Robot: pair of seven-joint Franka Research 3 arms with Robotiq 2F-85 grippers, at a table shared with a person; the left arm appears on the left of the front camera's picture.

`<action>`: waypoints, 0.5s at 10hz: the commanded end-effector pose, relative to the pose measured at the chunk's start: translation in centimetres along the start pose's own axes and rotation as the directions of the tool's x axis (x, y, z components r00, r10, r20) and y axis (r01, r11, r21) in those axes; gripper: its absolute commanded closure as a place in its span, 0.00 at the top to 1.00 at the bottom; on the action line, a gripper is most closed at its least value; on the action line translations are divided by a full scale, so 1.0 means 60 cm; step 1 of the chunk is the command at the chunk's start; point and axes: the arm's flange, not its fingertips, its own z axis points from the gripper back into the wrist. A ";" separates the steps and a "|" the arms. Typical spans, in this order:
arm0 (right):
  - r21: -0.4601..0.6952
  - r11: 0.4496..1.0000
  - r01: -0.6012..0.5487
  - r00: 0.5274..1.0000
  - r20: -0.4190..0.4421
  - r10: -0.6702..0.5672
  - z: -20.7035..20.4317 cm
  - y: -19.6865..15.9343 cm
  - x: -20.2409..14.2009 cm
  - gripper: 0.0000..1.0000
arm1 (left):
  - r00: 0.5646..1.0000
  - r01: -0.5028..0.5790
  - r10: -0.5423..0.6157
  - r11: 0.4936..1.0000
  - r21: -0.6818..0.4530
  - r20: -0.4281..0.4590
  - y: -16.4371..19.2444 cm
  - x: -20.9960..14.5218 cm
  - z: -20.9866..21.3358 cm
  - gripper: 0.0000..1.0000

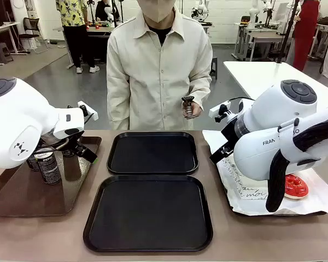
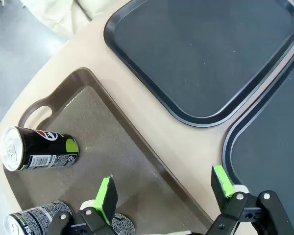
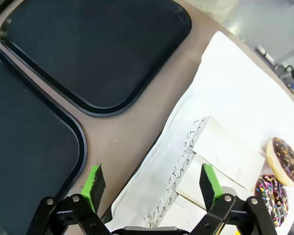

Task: Set up donuts and drinks on trays.
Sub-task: Pick up one Pepsi coke and place it on the Flat Tray.

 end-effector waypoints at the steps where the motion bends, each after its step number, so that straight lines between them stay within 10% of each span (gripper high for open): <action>1: 0.000 1.000 0.000 1.000 0.000 0.000 0.000 0.000 0.000 1.00 | 1.000 0.000 0.000 1.000 0.000 0.000 0.000 0.000 0.000 1.00; 5: 0.000 1.000 0.000 1.000 0.000 0.000 0.000 0.000 0.000 1.00 | 1.000 0.000 0.000 1.000 0.000 0.000 0.000 0.000 0.000 1.00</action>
